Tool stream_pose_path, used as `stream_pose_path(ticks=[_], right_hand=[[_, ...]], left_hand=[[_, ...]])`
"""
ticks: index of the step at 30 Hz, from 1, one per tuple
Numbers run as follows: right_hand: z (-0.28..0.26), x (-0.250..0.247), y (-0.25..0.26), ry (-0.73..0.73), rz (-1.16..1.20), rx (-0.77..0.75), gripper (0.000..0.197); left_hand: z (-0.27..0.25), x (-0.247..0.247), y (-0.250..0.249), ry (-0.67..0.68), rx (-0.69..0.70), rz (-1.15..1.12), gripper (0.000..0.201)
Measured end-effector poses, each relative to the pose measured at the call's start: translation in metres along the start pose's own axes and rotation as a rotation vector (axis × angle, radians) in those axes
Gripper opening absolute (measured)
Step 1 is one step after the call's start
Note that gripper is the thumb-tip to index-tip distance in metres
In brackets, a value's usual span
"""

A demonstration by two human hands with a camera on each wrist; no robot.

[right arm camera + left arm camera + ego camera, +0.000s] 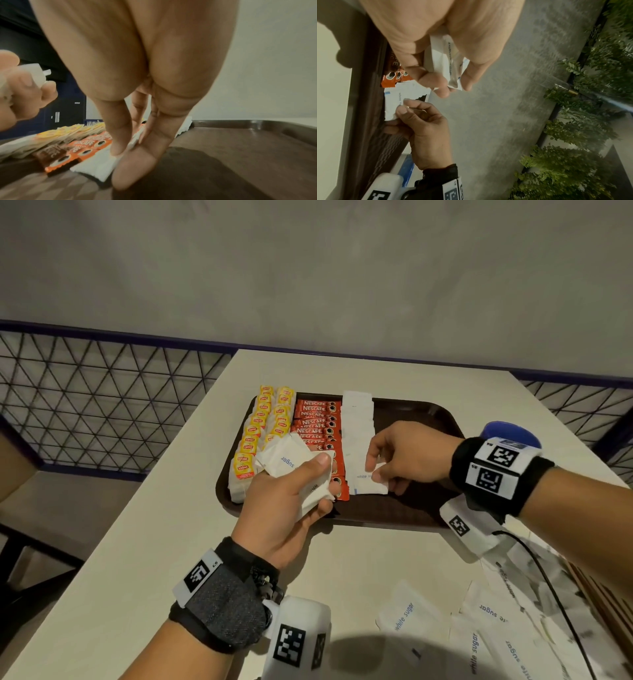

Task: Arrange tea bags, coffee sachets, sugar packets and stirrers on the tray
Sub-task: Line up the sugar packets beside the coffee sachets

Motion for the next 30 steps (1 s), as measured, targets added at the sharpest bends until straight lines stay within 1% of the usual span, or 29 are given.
stream_pose_path(ticks=[3,5,7,9,11,13,16,19,22,24,27,29,30], right_hand=[[0.003,0.005,0.0,0.027,-0.079,0.011,0.01],[0.003,0.003,0.002,0.018,-0.153,0.005,0.011],[0.0,-0.001,0.007,-0.015,-0.222,-0.019,0.01],[-0.006,-0.008,0.014,-0.063,-0.223,-0.041,0.006],[-0.015,-0.016,0.023,-0.118,-0.172,-0.063,0.004],[-0.029,-0.02,0.033,-0.171,-0.082,-0.111,0.002],[-0.056,-0.016,0.05,-0.244,0.131,-0.2,0.007],[-0.082,-0.003,0.06,-0.279,0.357,-0.272,0.011],[-0.091,0.01,0.057,-0.325,0.466,-0.273,0.019],[-0.089,0.015,0.05,-0.368,0.509,-0.249,0.023],[-0.084,0.017,0.041,-0.419,0.526,-0.223,0.024],[-0.083,0.015,0.039,-0.401,0.534,-0.225,0.019],[-0.082,0.014,0.037,-0.368,0.534,-0.226,0.02]], left_hand=[[0.001,0.001,0.001,0.005,-0.006,-0.023,0.017],[0.002,0.001,0.002,0.015,-0.017,-0.054,0.016],[0.004,0.001,0.004,0.027,-0.038,-0.095,0.021],[0.004,-0.001,0.005,0.035,-0.054,-0.161,0.029],[0.002,0.001,0.004,0.074,-0.061,-0.23,0.044],[0.0,0.006,0.002,0.121,-0.055,-0.251,0.052],[0.0,0.008,0.003,0.175,-0.03,-0.192,0.049],[0.0,0.008,0.005,0.212,-0.014,-0.111,0.048],[0.0,0.004,0.008,0.178,-0.004,0.054,0.039],[0.0,0.002,0.008,0.158,0.01,0.144,0.035],[0.0,0.004,0.009,0.199,0.032,0.199,0.037],[0.0,0.004,0.01,0.211,0.057,0.221,0.043],[0.001,0.003,0.01,0.198,0.072,0.227,0.045]])
Point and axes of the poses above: each hand's wrist, its own z-axis towards the middle knuckle, its own x-axis out of the palm, y = z × x, the point moved 5 cm from there along z, towards the middle knuckle, and after that the axes turned 1 degree about x, right-handed, at the moved point
